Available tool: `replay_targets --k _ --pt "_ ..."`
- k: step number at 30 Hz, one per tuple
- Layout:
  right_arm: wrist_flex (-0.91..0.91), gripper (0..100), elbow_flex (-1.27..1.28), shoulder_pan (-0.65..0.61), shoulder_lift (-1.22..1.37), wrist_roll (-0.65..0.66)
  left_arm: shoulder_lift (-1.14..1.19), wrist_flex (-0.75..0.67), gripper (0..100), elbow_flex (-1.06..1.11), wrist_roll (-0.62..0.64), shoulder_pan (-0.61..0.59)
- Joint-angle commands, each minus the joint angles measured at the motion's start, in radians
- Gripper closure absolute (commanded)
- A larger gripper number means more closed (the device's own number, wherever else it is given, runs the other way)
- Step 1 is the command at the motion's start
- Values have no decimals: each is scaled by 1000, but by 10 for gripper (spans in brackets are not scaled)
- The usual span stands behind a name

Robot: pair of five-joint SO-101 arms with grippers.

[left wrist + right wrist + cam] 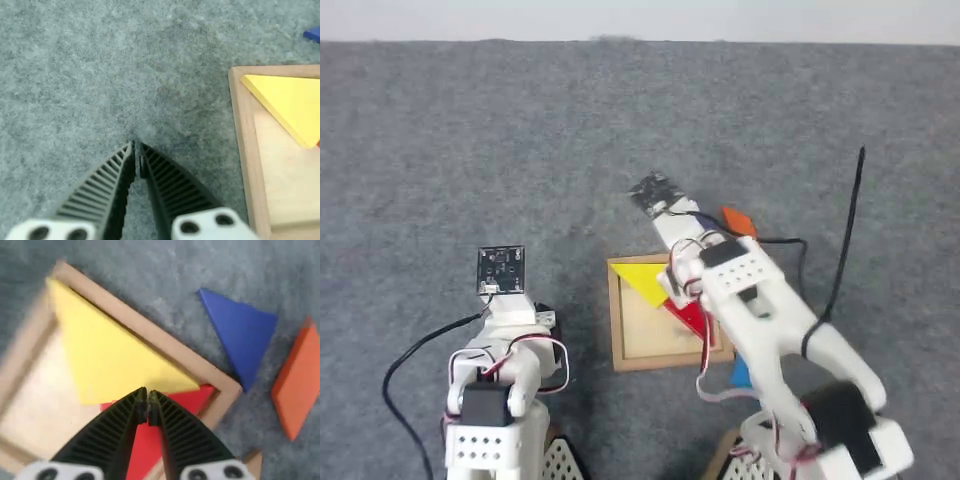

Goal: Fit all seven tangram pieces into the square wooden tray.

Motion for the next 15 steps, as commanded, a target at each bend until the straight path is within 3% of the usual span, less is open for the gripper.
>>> replay_targets --k 1,15 --pt "13 985 18 -84 -122 17 -20 2 987 -12 -9 -6" --pt "-50 985 78 -209 -5 17 -20 2 987 -12 -9 -6"
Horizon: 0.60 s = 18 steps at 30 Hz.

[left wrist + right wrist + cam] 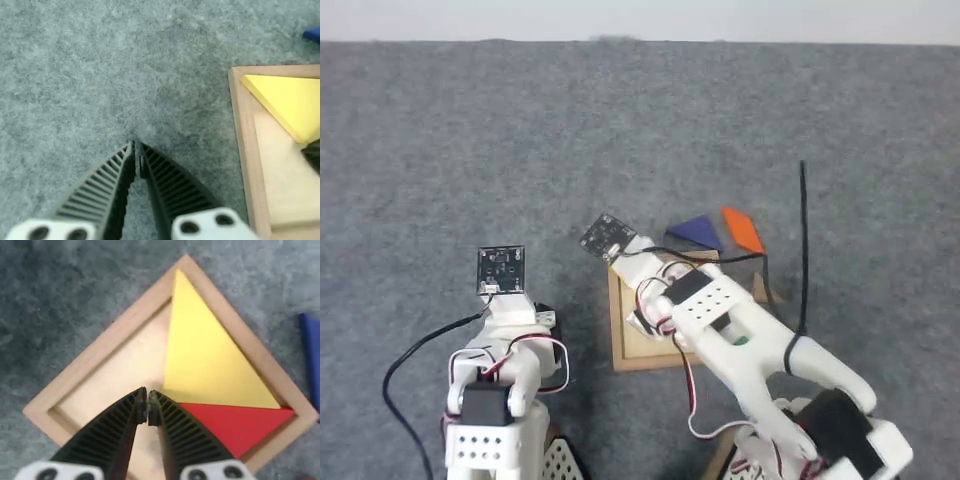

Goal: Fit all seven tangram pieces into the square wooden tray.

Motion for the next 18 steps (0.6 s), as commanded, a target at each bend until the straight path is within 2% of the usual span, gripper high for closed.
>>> replay_targets --k 1,13,18 --pt "-28 985 -6 -10 -2 17 -20 2 987 -12 -9 -6" --pt "-51 985 -20 27 36 17 -20 2 987 -12 -9 -6" --pt "-21 985 -23 85 36 17 -20 2 987 -12 -9 -6"
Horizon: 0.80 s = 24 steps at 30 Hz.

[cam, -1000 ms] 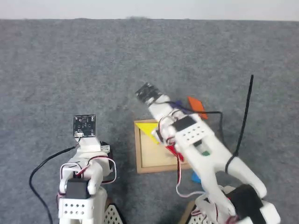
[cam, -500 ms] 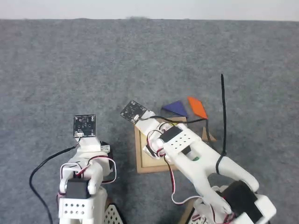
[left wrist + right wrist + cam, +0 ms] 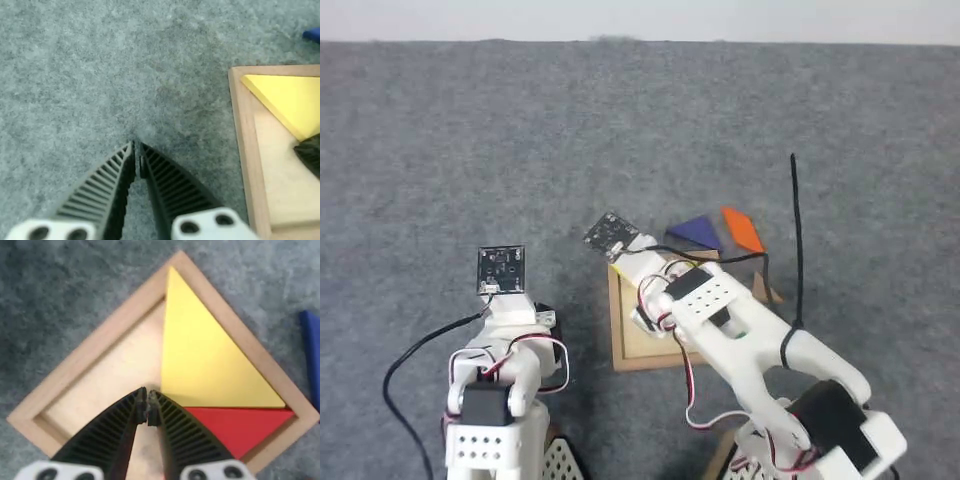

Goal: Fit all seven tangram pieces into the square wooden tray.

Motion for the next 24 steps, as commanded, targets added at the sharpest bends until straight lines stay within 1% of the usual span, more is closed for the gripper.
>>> replay_targets --k 1,5,12,15,17,21,24 --pt "22 985 -23 56 -8 17 -20 2 987 -12 -9 -6" --pt "33 985 -23 90 -8 17 -20 2 987 -12 -9 -6" --pt "47 984 -23 85 -18 18 -20 2 987 -12 -9 -6" --pt "53 950 -35 82 -36 18 -20 2 987 -12 -9 -6" --pt "82 923 -38 62 -93 17 -20 2 987 -12 -9 -6" --pt "162 919 -32 16 -229 14 -20 2 987 -12 -9 -6" --pt "213 915 -32 68 -311 12 -20 2 987 -12 -9 -6"
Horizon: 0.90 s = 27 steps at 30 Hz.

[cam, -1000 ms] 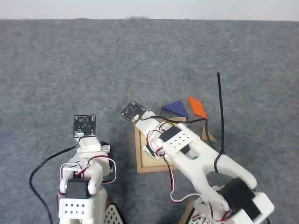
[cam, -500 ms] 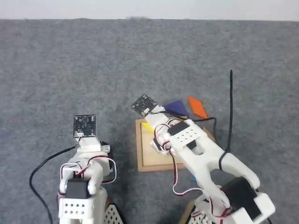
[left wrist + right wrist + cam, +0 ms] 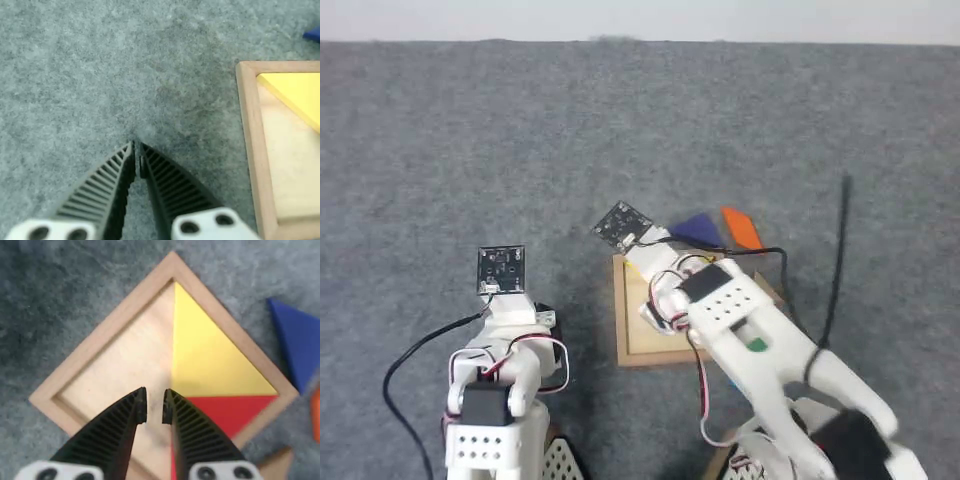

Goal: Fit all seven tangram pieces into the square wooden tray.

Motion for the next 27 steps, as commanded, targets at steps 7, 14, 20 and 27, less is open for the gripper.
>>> replay_targets --k 7,14,20,27 --pt "56 834 -64 289 -143 -49 -20 2 987 -12 -9 -6" --pt "56 734 -199 337 -8 -52 -20 2 987 -12 -9 -6" --pt "47 735 -276 475 119 -58 -20 2 987 -12 -9 -6" --pt "10 731 -305 512 193 -23 -20 2 987 -12 -9 -6"
